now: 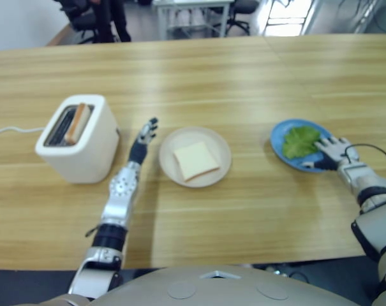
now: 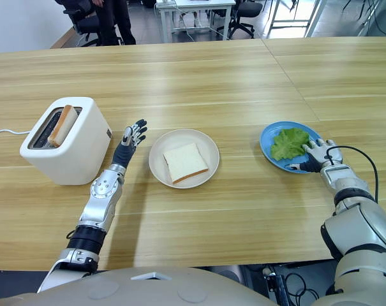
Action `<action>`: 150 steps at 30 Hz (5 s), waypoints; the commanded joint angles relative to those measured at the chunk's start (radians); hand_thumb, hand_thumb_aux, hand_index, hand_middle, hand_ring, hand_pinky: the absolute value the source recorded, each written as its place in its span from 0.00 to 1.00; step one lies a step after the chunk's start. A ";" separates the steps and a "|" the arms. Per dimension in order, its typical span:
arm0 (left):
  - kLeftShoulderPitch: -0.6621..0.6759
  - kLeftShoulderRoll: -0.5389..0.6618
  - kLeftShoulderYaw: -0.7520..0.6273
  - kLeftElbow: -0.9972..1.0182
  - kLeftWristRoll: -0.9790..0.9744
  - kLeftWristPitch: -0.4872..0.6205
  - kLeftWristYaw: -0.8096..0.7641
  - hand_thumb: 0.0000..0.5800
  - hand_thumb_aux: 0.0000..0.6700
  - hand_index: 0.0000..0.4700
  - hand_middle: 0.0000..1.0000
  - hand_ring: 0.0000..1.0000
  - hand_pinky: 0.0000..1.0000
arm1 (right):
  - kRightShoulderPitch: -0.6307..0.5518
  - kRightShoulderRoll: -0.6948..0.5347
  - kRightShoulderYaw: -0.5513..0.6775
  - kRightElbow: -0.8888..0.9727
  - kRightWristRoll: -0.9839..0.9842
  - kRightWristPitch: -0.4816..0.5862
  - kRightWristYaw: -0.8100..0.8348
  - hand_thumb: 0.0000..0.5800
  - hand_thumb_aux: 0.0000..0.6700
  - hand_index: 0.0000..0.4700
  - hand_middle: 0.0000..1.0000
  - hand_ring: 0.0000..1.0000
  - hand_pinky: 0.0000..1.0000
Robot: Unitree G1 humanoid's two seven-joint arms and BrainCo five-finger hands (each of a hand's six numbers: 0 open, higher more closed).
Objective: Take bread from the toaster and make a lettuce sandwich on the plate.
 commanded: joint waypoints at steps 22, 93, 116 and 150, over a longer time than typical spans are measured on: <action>0.028 -0.015 -0.031 -0.004 0.034 0.008 -0.011 0.00 0.00 0.00 0.00 0.00 0.00 | 0.043 0.040 0.134 0.031 0.014 -0.022 0.054 0.00 0.00 0.00 0.00 0.00 0.00; 0.052 -0.013 -0.041 0.006 0.049 -0.019 -0.014 0.00 0.00 0.00 0.00 0.00 0.00 | 0.019 0.065 0.209 0.001 0.034 -0.043 -0.098 1.00 1.00 0.98 0.00 0.00 0.00; 0.052 -0.012 -0.030 0.020 0.054 -0.043 0.001 0.00 0.00 0.00 0.00 0.00 0.00 | 0.086 -0.095 0.008 -0.230 0.216 -0.151 -0.198 1.00 1.00 0.98 1.00 1.00 1.00; 0.006 -0.015 0.039 0.087 0.013 -0.071 0.014 0.00 0.00 0.00 0.00 0.00 0.00 | 0.001 0.311 0.040 -0.726 0.061 -0.024 0.018 1.00 1.00 0.98 1.00 1.00 1.00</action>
